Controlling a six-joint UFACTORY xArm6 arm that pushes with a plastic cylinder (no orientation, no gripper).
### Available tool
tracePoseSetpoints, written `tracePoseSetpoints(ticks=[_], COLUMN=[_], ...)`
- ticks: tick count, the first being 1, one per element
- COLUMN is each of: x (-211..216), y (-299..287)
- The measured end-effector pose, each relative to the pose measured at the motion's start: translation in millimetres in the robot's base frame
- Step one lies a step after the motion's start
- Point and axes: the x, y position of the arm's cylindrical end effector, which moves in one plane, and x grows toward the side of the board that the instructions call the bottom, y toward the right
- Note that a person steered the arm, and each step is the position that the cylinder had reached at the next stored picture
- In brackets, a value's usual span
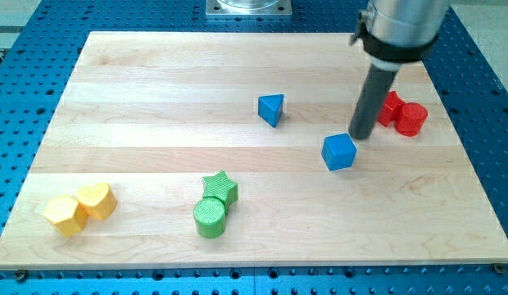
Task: Move the blue cube to the bottom right of the board
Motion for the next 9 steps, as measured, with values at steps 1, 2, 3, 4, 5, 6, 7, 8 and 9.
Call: tracePoseSetpoints(ticks=[1, 2, 3, 4, 5, 6, 7, 8, 9], x=[29.2, 115.3, 118.8, 103.2, 150.7, 169.9, 149.6, 106.0, 135.9], y=[-49.0, 5.4, 19.1, -42.0, -66.7, -3.4, -50.1, -43.6, 3.2])
